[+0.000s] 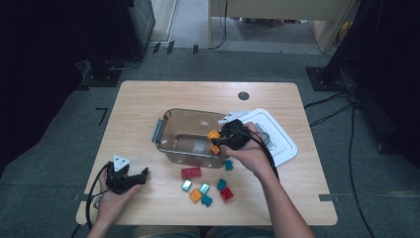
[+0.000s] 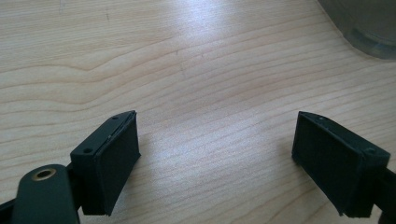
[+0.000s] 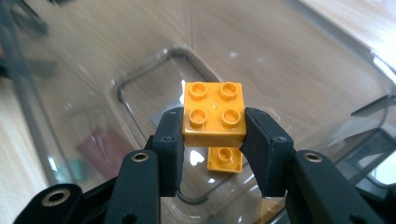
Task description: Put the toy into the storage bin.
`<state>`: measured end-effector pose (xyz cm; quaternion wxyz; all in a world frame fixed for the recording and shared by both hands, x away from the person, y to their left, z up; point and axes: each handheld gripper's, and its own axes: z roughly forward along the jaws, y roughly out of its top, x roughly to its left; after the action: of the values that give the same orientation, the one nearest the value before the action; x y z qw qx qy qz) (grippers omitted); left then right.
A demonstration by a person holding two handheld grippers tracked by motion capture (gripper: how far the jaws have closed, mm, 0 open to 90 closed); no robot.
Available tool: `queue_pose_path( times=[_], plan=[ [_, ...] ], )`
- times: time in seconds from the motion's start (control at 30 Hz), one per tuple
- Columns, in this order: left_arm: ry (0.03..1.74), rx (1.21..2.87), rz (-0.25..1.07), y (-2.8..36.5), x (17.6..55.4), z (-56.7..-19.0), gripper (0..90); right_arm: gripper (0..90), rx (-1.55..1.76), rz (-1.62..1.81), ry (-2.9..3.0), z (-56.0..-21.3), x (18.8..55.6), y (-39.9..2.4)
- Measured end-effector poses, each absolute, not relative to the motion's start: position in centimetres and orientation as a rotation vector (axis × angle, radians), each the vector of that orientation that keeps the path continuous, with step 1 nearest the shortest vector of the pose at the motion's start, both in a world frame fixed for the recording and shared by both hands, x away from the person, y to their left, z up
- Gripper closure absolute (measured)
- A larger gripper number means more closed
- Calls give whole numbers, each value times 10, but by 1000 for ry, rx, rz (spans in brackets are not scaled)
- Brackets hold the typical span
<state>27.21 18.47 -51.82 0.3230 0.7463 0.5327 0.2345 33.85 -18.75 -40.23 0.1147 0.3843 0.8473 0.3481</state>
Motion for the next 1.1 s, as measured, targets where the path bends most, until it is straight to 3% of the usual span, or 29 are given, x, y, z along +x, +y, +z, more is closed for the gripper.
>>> queue_pose_path(
  times=[0.13,0.37,0.47,0.5,0.53,0.6,0.9,1.1],
  plan=[
    [1398,1957,615,185,272,-518,146,582,1108,981,2504,-407,340,-185],
    [1398,1958,616,185,272,-518,146,413,1115,1047,2486,-406,339,-187],
    [1397,1961,615,185,272,-518,146,301,1115,1083,2470,-402,337,-190],
    [1397,1961,615,185,272,-518,146,301,1115,1083,2470,-402,337,-190],
    [1398,1957,615,185,272,-518,146,214,1107,1098,2446,-398,334,-192],
    [1398,1957,615,185,272,-518,146,145,1115,1099,2419,-395,331,-195],
    [1398,1957,614,185,272,-518,146,57,1108,1165,2363,-379,315,-211],
    [1398,1957,614,185,272,-518,146,54,1110,1157,2345,-378,305,-224]
  ],
)
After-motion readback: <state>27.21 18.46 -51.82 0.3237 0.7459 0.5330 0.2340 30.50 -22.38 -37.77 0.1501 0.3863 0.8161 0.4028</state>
